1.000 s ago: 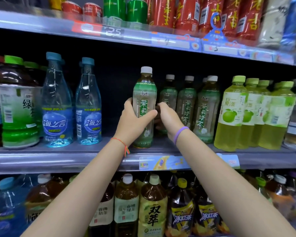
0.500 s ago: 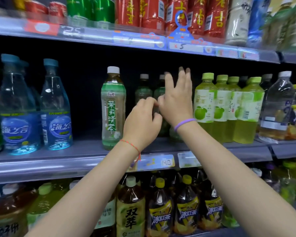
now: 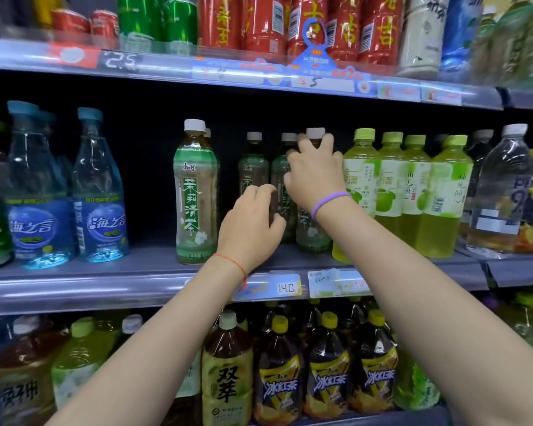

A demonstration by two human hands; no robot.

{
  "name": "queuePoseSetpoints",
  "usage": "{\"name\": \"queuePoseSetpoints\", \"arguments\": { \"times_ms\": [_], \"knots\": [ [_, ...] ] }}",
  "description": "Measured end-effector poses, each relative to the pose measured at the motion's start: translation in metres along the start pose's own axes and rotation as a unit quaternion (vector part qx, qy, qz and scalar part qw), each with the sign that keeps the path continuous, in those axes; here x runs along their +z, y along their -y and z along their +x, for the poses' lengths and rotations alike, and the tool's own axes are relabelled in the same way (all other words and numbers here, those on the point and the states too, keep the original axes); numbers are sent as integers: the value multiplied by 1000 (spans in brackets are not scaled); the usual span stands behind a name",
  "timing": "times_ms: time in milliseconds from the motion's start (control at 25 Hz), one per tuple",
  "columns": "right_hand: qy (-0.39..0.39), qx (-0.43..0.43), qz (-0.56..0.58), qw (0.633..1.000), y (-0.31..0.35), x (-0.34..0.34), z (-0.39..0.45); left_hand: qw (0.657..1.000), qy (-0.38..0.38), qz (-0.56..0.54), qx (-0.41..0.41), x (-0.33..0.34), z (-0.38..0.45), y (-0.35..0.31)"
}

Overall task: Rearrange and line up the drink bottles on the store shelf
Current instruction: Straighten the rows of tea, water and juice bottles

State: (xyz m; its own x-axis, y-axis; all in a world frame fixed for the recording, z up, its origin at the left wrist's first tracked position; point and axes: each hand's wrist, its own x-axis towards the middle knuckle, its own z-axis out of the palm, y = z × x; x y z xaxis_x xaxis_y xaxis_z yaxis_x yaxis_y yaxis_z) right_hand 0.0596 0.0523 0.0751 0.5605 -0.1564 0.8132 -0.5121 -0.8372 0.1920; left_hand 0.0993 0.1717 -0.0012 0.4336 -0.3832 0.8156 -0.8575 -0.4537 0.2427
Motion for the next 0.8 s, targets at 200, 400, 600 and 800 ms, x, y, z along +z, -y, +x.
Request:
{"name": "queuePoseSetpoints", "arguments": {
  "times_ms": [200, 400, 600, 800],
  "knots": [
    [-99, -83, 34, 991, 7, -9, -7, 999, -36, -35, 3, -4, -8, -6],
    [-51, -53, 214, 974, 16, -25, 3, 972, -192, 137, 27, -11, -13, -3],
    [-48, -107, 348, 930, 44, -29, 1, 959, -190, 205, -55, -17, -17, 12],
    [18, -55, 456, 888, 59, -30, -1, 960, -179, 176, -121, -11, -19, 22]
  ]
}}
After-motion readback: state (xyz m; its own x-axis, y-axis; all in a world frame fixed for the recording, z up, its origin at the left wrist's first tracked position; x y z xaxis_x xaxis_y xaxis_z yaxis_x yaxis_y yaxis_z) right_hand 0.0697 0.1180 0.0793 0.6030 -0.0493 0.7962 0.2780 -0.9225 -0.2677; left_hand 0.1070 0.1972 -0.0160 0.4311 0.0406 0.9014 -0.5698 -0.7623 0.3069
